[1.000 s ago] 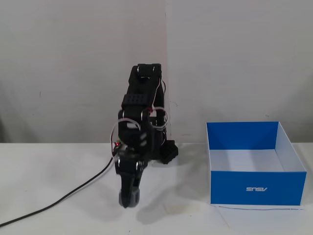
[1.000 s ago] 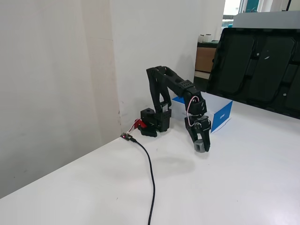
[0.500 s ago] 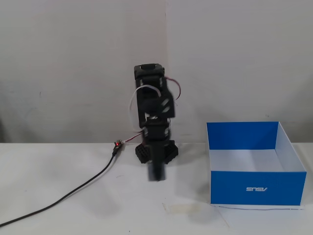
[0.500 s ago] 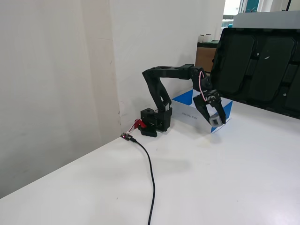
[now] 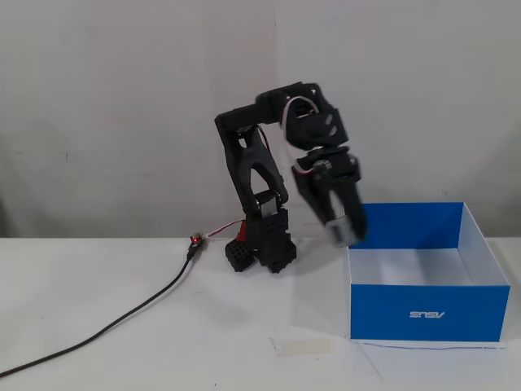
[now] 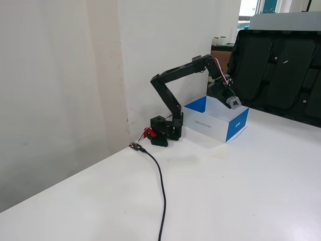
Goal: Pick the gray block and keep it in the box.
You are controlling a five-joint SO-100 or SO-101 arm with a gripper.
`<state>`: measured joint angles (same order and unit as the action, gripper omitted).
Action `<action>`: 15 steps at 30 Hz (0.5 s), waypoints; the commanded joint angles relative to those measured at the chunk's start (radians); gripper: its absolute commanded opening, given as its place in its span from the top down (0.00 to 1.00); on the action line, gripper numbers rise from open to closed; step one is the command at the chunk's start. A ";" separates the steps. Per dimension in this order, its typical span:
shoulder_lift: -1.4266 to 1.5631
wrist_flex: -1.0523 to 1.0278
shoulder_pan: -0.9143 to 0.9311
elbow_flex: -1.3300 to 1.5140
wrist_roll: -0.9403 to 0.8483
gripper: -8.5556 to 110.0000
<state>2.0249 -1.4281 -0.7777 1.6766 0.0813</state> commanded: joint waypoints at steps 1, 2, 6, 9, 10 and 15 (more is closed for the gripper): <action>0.058 0.012 -0.140 -0.038 -0.006 0.85; 0.055 0.020 -0.167 -0.029 -0.006 0.85; 0.049 0.077 -0.272 0.025 -0.005 0.85; 0.026 0.114 -0.337 0.054 0.005 0.85; 0.009 0.120 -0.357 0.055 0.006 0.85; -0.060 0.175 -0.436 0.077 0.015 0.86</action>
<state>1.9850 -1.2977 -1.1628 1.7656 0.0813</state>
